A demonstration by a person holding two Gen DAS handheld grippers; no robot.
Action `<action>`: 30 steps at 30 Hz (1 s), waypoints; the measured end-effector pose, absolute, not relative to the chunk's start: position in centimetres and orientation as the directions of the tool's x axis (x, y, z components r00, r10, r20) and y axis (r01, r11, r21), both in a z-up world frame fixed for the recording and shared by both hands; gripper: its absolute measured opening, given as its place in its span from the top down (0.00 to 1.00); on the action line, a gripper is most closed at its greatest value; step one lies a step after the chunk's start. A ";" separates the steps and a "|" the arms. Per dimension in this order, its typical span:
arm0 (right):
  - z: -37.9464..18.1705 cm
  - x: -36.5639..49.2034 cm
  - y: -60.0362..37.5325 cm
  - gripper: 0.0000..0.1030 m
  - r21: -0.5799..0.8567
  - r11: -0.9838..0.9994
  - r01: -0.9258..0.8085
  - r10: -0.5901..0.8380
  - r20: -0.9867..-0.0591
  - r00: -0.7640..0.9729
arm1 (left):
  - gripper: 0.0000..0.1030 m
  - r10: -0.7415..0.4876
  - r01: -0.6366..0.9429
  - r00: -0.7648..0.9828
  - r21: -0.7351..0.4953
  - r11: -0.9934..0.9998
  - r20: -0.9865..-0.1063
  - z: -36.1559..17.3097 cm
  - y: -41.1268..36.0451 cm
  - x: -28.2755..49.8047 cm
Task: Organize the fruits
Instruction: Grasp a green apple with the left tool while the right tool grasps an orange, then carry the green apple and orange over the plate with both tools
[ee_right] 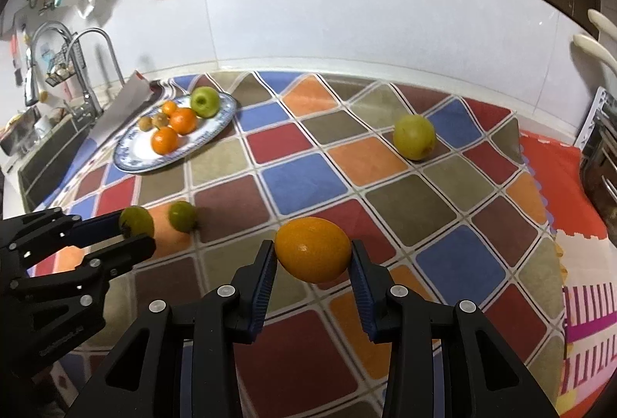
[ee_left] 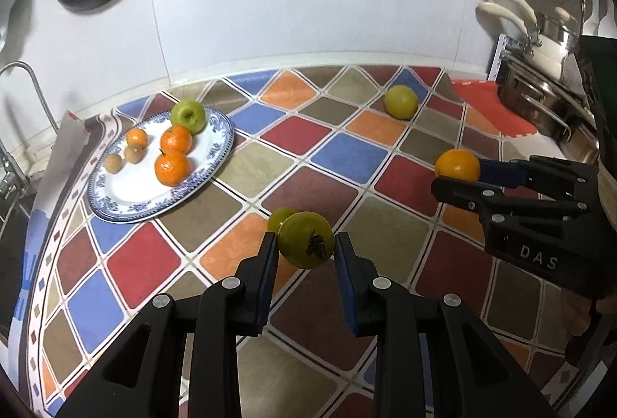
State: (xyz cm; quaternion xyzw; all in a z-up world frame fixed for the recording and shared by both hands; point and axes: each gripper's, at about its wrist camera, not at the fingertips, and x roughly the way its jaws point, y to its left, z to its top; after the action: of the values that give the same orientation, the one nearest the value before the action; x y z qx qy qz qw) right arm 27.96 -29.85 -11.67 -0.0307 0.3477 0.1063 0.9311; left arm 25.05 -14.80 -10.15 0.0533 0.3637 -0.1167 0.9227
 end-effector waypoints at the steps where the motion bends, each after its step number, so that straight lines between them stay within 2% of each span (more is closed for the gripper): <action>1: -11.5 27.7 -29.6 0.62 0.016 0.975 -0.224 0.180 -0.652 0.737 | 0.71 -0.178 0.254 0.712 0.013 0.967 -0.680 -10.0 -14.7 24.9; 13: -8.6 24.4 -25.8 0.62 0.006 0.967 -0.255 0.208 -0.595 0.776 | 0.71 -0.178 0.236 0.761 0.011 0.972 -0.623 -7.9 -11.1 21.9; 30: -6.6 22.1 -18.5 0.62 0.011 0.963 -0.269 0.232 -0.540 0.809 | 0.71 -0.178 0.231 0.787 0.015 0.973 -0.591 -6.5 -3.9 20.2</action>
State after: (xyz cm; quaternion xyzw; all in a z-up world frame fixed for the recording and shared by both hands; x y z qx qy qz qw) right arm 22.09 -18.48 -6.58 -0.0331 0.2795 0.1316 0.9505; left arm 20.21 -3.90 -6.47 0.0435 0.3079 -0.1084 0.9442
